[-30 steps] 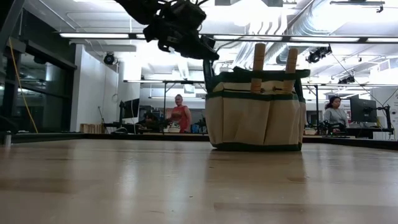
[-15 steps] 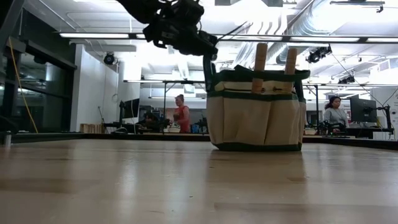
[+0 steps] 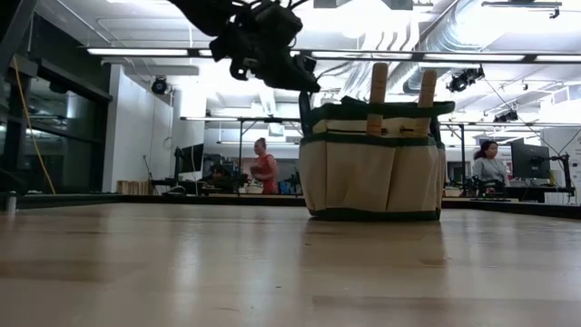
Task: Pick & Place Garden tools in Gardening bag
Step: Put the shear scissor into the gardening bag, then adjust the gardening bag
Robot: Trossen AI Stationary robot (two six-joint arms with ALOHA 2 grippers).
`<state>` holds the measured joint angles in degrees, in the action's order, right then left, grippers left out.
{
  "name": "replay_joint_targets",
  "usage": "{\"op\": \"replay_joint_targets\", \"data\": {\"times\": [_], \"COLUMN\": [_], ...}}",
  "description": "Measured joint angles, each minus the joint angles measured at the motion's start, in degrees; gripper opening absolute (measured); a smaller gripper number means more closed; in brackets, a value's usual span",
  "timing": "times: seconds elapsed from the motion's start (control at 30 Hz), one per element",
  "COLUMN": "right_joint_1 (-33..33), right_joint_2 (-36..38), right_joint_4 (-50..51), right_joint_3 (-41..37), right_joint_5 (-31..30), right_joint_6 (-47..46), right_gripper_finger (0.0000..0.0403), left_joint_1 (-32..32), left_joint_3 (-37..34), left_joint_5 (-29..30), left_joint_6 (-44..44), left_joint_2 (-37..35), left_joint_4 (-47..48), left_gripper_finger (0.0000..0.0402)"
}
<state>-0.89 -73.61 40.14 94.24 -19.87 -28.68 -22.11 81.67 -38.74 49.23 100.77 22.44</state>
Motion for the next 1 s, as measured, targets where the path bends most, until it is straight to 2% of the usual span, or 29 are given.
{"op": "replay_joint_targets", "data": {"times": [0.2, 0.53, 0.77, 1.0], "right_joint_1": [0.0, 0.0, 0.0, -0.4], "right_joint_2": [0.0, -0.6, -1.9, -1.9], "right_joint_4": [0.0, 0.0, 1.5, 5.2], "right_joint_3": [0.0, 0.0, 0.0, 0.0], "right_joint_5": [-1.3, -2.7, -2.7, -2.7], "right_joint_6": [0.0, -0.7, -3.5, -9.1], "right_gripper_finger": [0.0183, 0.0183, 0.0183, 0.0183], "left_joint_1": [-0.4, -0.9, -0.9, -2.1], "left_joint_3": [0.0, 0.0, 0.0, 0.0], "left_joint_5": [-7.6, -7.6, -8.5, -11.7], "left_joint_6": [-2.9, -5.9, -9.2, -13.7], "left_joint_2": [0.0, 0.0, 0.0, -0.9], "left_joint_4": [-0.1, -1.9, -2.9, -3.2], "left_gripper_finger": [0.0, 0.0018, 0.0067, 0.0147]}}
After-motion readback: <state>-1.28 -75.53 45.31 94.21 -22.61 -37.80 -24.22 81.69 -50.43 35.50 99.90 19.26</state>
